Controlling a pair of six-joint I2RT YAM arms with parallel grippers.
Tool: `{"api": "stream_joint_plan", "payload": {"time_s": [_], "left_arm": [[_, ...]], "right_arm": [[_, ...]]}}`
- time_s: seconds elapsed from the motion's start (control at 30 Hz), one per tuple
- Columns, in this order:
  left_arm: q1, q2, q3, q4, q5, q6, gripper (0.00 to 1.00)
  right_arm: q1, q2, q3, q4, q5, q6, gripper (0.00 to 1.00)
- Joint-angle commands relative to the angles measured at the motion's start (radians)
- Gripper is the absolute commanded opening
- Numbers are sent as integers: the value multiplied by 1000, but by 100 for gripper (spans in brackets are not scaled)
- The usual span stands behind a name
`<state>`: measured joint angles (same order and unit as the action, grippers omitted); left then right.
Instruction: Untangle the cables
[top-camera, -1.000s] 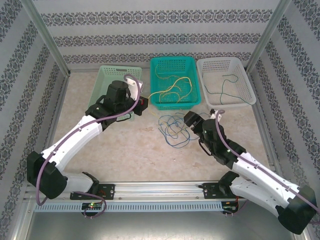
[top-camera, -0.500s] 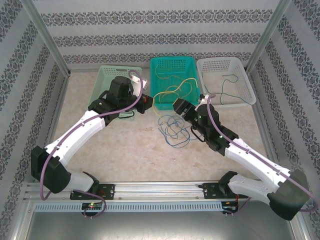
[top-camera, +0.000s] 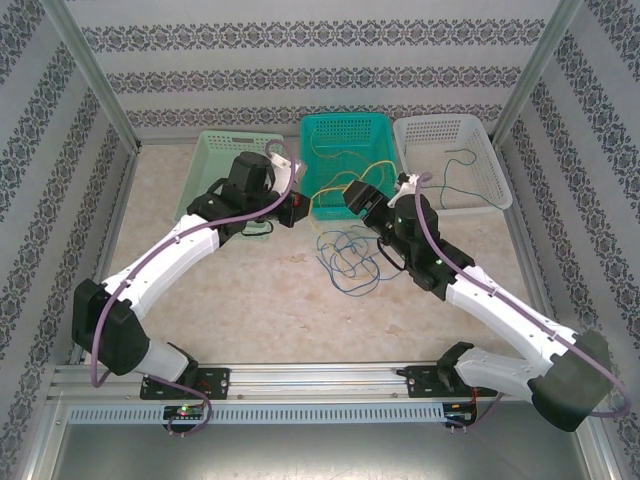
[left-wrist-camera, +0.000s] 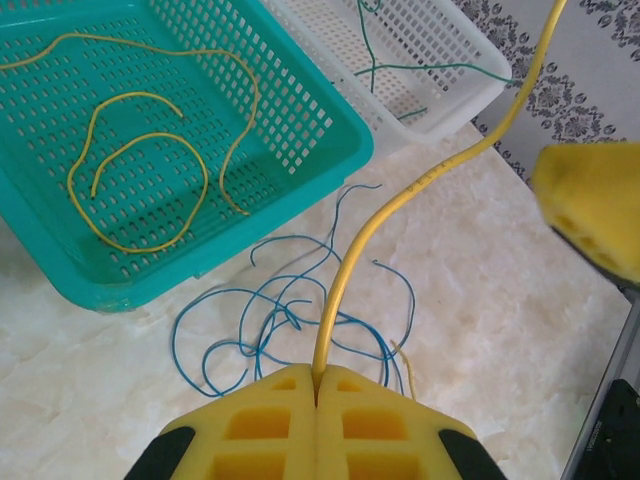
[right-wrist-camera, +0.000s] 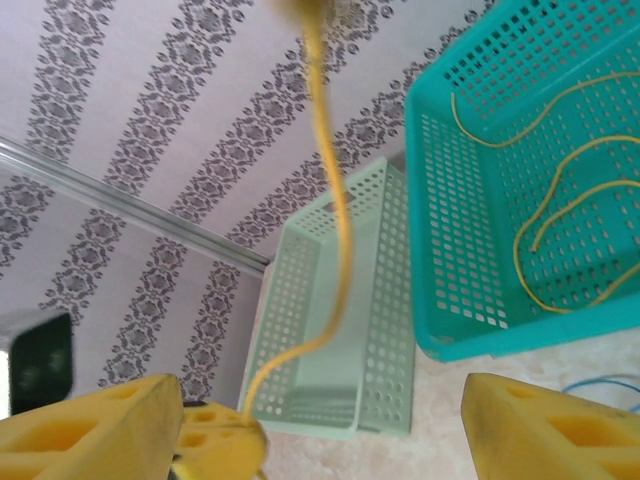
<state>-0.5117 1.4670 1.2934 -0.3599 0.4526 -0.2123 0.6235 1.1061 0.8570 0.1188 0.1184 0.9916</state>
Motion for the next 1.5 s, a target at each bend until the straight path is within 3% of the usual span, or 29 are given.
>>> {"api": "stream_joint_plan", "payload": {"time_s": [0.0,0.23,0.3,0.37,0.47,0.67,1.03,1.07,1.17,1.2,1.33,1.47], "left_arm": [[-34,17,55,-43,23,32,0],[-77,19,66,-78,25,81,0],[-86,17,64,-89,25,94,0],[-102,24,69,-111,25,115,0],[-133,53,96,-174,15,163,0],[-177,105,147,-224,8,209,0],[-189,116,159,-239,6,232,0],[-189,112,155,-236,6,232,0],[-183,104,145,-231,-27,221,0],[-176,97,139,-226,-61,206,0],[-114,65,102,-179,-107,134,0],[-55,80,140,-182,-93,106,0]], "right_arm": [[-19,32,56,17,22,-28,69],[-77,153,226,-140,5,-77,52],[-97,177,261,-167,-7,-86,39],[-115,203,305,-197,-22,-102,18],[-117,264,442,-320,-45,-181,1],[-103,418,665,-458,-189,-253,0],[-70,490,681,-403,-237,-216,0],[-74,485,677,-401,-240,-217,2],[-105,455,661,-407,-272,-223,29],[-126,433,641,-404,-289,-218,43],[-208,296,489,-362,-298,-210,70],[-274,167,385,-394,-300,-239,77]]}}
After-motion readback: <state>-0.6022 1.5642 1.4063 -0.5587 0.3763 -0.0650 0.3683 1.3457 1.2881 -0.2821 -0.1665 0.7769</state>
